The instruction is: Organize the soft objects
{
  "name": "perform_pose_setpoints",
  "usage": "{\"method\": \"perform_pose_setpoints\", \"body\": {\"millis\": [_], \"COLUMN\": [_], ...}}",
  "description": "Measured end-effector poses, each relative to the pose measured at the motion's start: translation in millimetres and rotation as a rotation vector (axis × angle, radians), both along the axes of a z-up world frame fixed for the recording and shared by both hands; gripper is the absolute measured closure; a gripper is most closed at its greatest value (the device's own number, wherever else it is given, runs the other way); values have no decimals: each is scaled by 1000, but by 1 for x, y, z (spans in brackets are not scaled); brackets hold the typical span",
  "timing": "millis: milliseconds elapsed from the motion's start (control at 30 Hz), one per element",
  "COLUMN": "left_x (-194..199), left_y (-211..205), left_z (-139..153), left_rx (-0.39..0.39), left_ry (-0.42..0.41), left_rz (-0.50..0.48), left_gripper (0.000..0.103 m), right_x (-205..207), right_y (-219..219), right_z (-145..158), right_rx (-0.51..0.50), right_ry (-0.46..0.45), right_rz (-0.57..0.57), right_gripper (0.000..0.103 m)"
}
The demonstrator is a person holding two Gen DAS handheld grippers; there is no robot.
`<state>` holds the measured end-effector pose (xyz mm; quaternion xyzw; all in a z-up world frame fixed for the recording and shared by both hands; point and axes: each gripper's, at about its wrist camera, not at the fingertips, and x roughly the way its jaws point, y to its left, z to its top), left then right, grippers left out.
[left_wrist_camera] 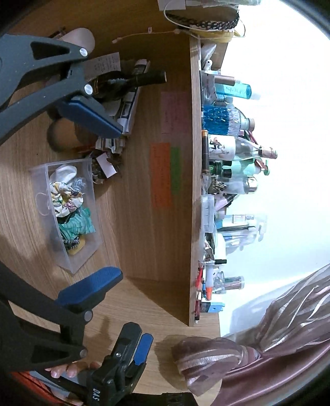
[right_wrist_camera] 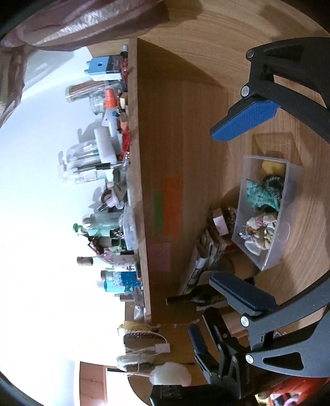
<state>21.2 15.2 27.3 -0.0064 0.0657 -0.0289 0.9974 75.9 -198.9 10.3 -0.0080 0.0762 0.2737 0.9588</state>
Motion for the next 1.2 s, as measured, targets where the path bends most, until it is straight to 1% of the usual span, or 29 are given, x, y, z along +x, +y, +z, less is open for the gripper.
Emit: {"method": "perform_pose_setpoints", "body": {"millis": [133,300,700,1200], "left_x": [-3,-3,0,2], "left_y": [0,3,2,-1], "left_z": [0,-2,-6,-8], "left_rx": [-7,-13,-14,-9], "left_ry": [2,3,12,15], "left_rz": [-3,-2,3,7], "left_gripper": [0,0,0,0], "right_x": [-10,-17,-9,-6], "right_y": [3,5,4,1], "right_z": [0,-3,-8,-8], "right_rx": [-2,3,3,8], "right_ry": [-25,-26,-6,-4], "right_rz": [5,4,11,17], "right_gripper": [0,0,0,0]}}
